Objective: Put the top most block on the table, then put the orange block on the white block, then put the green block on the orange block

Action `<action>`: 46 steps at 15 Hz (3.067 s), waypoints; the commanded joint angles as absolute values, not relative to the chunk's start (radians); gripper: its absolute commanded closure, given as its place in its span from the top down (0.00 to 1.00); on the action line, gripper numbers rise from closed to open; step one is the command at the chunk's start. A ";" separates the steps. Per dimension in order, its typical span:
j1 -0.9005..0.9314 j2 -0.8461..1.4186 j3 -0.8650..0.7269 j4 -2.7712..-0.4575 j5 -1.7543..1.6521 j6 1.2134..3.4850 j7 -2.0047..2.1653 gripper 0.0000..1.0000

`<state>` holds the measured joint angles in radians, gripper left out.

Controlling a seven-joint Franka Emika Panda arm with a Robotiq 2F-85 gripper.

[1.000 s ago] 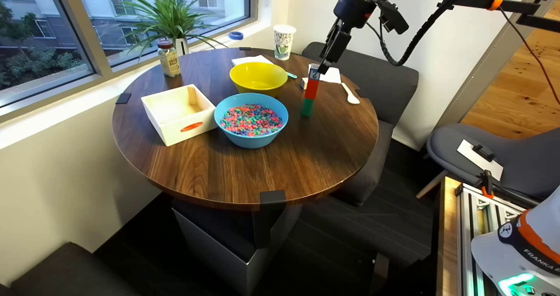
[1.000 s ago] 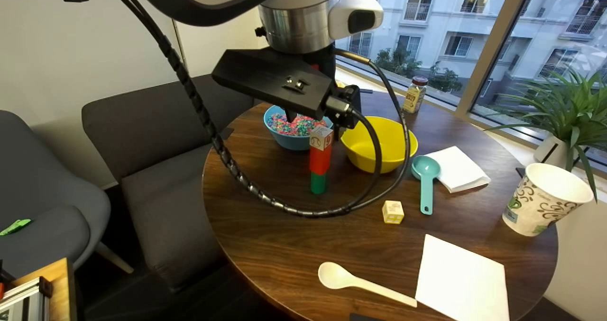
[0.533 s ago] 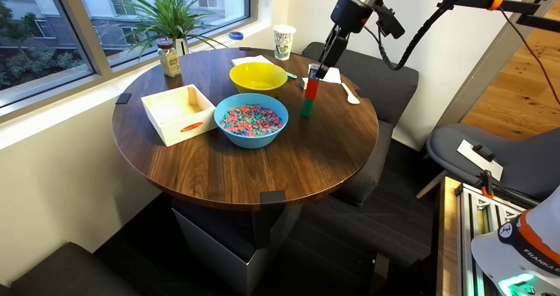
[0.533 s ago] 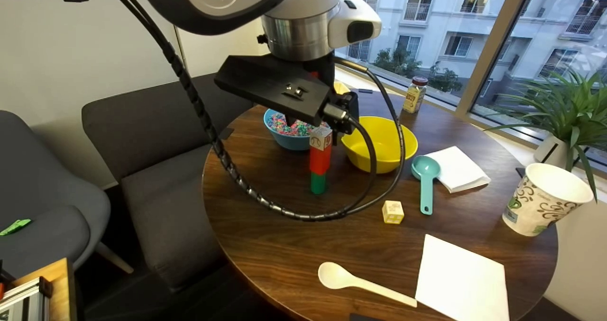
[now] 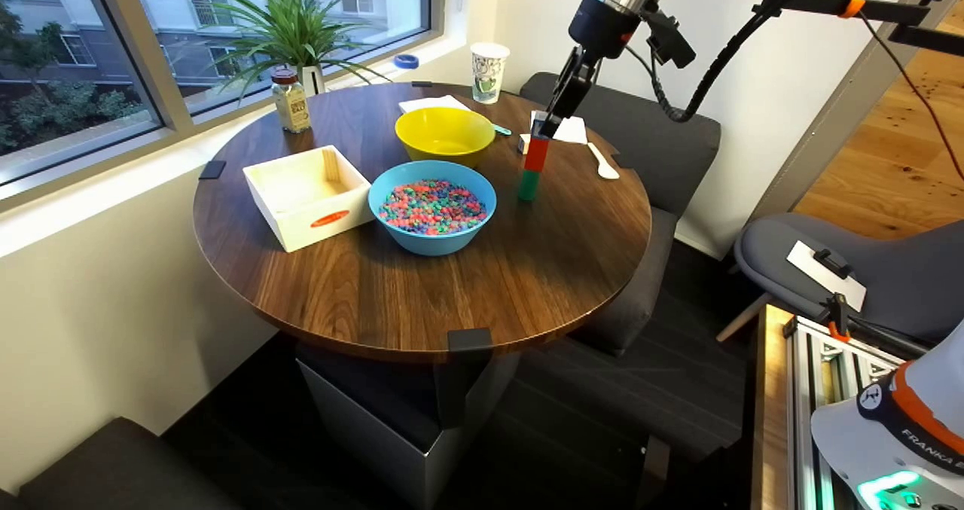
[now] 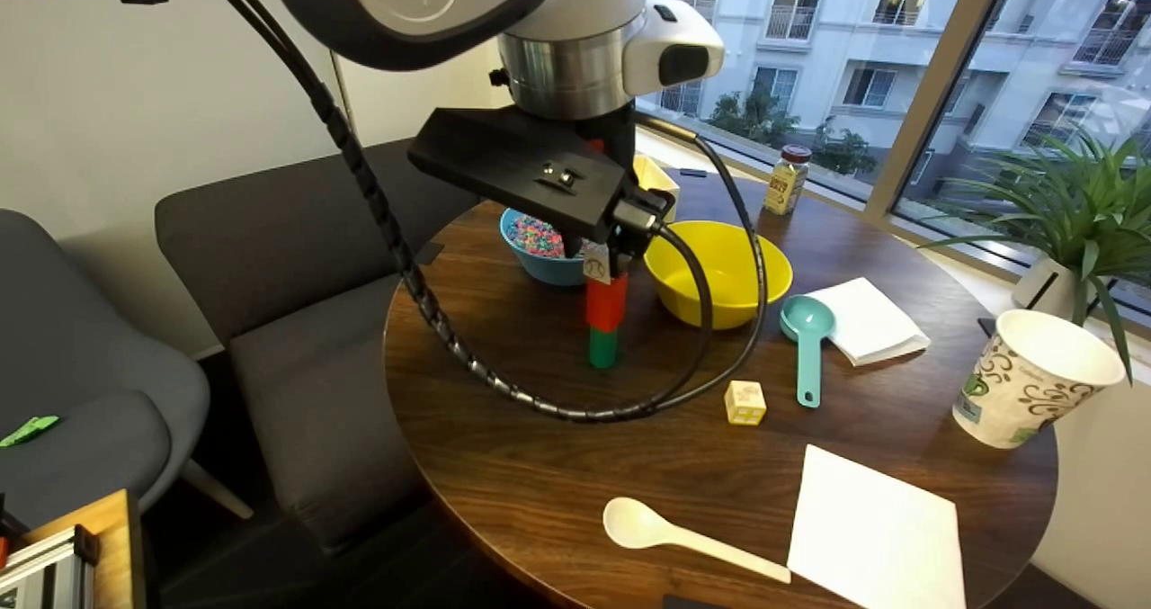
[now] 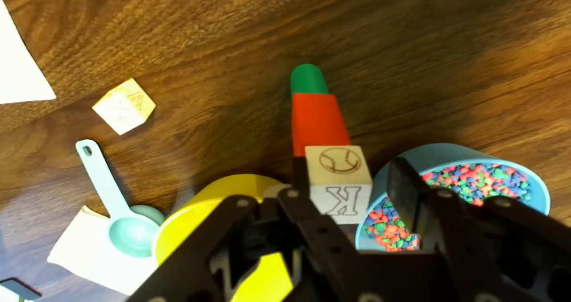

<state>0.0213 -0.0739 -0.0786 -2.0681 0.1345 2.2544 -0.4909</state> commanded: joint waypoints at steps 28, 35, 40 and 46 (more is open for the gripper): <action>0.053 -0.282 -0.062 -2.180 0.146 2.051 -0.586 0.34; 0.035 -0.296 -0.023 -2.247 0.038 2.091 -0.409 0.09; 0.039 -0.297 0.003 -2.327 0.028 2.142 -0.199 0.09; 0.035 -0.254 0.008 -2.434 0.038 2.366 -0.078 0.09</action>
<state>0.0430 -0.2726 -0.0016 -2.3781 0.0377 2.2605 -0.1324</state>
